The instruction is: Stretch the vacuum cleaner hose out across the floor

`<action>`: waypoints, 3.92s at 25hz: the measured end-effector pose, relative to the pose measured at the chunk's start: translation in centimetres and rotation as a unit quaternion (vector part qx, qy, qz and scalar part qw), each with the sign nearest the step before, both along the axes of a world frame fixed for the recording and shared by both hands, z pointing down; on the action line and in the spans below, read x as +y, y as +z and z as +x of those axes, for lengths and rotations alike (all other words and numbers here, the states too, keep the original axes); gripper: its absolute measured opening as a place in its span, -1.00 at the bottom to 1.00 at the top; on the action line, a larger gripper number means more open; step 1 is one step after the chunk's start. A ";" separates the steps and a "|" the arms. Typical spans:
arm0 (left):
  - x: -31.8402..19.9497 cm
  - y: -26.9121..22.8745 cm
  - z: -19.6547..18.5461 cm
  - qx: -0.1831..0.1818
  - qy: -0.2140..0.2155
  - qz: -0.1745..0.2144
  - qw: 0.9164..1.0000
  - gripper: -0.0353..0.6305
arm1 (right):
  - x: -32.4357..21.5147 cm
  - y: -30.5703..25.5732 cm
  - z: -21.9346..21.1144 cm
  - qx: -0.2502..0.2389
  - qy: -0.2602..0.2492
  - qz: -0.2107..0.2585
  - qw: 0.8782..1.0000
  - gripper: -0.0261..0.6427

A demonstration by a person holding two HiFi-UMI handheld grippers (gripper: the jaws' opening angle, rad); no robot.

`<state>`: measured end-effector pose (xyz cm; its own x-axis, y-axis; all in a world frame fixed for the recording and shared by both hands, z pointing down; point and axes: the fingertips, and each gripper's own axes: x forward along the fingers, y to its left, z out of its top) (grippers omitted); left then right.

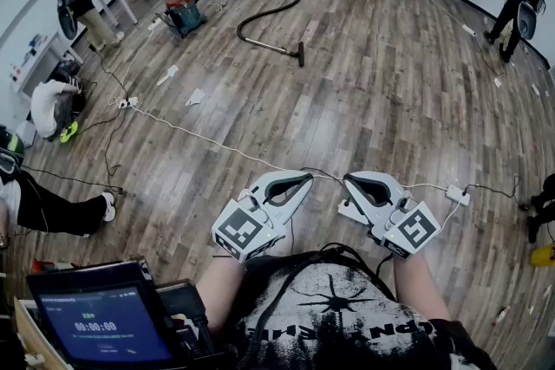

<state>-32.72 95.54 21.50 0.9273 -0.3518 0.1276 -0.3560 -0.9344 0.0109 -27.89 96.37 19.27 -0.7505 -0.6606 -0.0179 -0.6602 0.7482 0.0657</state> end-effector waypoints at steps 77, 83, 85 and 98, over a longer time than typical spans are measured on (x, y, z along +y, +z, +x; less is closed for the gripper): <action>-32.1 2.5 -13.7 0.056 0.065 -0.071 0.994 -0.89 | -33.6 1.9 -13.8 0.034 0.022 -0.067 0.997 -0.90; -34.7 3.3 -13.1 0.045 0.034 -0.083 0.995 -0.89 | -36.6 2.0 -12.6 0.026 0.003 -0.069 0.997 -0.90; -36.7 3.8 -11.9 0.043 0.020 -0.090 0.995 -0.89 | -38.9 1.8 -11.7 0.013 -0.008 -0.052 0.999 -0.90; -52.4 1.6 -0.9 0.015 -0.031 -0.061 0.998 -0.89 | -52.3 0.7 -0.2 -0.044 -0.068 -0.042 0.996 -0.90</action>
<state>-33.61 43.16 23.10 0.9085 -0.3917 0.1455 -0.4104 -0.9020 0.1342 -28.09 44.08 20.00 -0.8313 -0.5546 -0.0364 -0.5525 0.8317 -0.0550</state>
